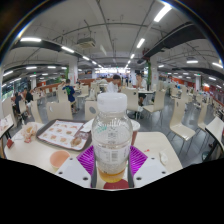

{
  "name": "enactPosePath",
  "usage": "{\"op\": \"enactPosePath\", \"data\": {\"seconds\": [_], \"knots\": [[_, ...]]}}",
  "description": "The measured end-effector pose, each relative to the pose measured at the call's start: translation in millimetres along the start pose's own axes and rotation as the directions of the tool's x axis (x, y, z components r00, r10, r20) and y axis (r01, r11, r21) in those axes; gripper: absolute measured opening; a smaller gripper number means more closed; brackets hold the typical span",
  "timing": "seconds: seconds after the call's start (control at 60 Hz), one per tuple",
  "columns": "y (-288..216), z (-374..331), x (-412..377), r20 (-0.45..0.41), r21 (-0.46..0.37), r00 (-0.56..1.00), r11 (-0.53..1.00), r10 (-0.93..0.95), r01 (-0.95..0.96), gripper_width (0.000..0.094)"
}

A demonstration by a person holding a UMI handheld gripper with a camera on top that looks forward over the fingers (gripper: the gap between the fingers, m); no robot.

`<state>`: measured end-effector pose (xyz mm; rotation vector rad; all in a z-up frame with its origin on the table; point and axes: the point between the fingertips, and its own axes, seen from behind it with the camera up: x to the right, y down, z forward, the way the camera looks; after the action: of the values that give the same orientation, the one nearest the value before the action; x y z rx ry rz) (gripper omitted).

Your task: Pour water

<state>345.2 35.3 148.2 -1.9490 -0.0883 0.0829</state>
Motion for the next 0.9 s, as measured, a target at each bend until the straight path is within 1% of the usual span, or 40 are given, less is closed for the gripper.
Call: {"op": "enactPosePath", "data": {"seconds": [0.1,0.267,0.283,0.3,0.383,0.417,0.483,0.55,0.583,0.617,0.633,0.667,0.683,0.733,0.9], "knots": [[43,8,17,-0.007,-0.044,1.000,0.999,-0.011,0.011,0.0413],[86,12,26,-0.008,-0.092,1.000,0.995,0.027,-0.028,0.0416],[91,10,27,-0.008,-0.098,1.000,0.995,0.028,-0.029,0.0431],[87,8,27,-0.008,-0.074,1.000,0.997,0.028,-0.028,0.0418],[91,12,22,-0.018,-0.058,1.000,0.998,0.004,-0.005,0.0428],[90,8,23,-0.026,-0.056,1.000,0.998,-0.003,0.001,0.0448],[89,5,24,-0.033,-0.059,0.999,0.998,0.006,-0.007,0.0515],[94,9,24,-0.039,-0.087,0.999,0.996,0.012,-0.016,0.0583],[94,3,26,-0.046,-0.105,0.999,0.994,0.015,-0.020,0.0667],[95,-3,26,-0.045,-0.122,0.999,0.992,0.017,-0.023,0.0816],[94,-7,25,-0.045,-0.129,0.999,0.991,0.018,-0.024,0.0874],[90,-16,23,-0.042,-0.140,0.999,0.990,0.022,-0.027,0.0824],[91,-14,21,-0.043,-0.147,0.999,0.989,0.024,-0.030,0.0819],[85,-35,18,-0.050,-0.167,0.998,0.985,0.028,-0.036,0.0852],[77,-102,-1,-0.067,-0.243,0.996,0.967,0.061,-0.076,0.0844]]}}
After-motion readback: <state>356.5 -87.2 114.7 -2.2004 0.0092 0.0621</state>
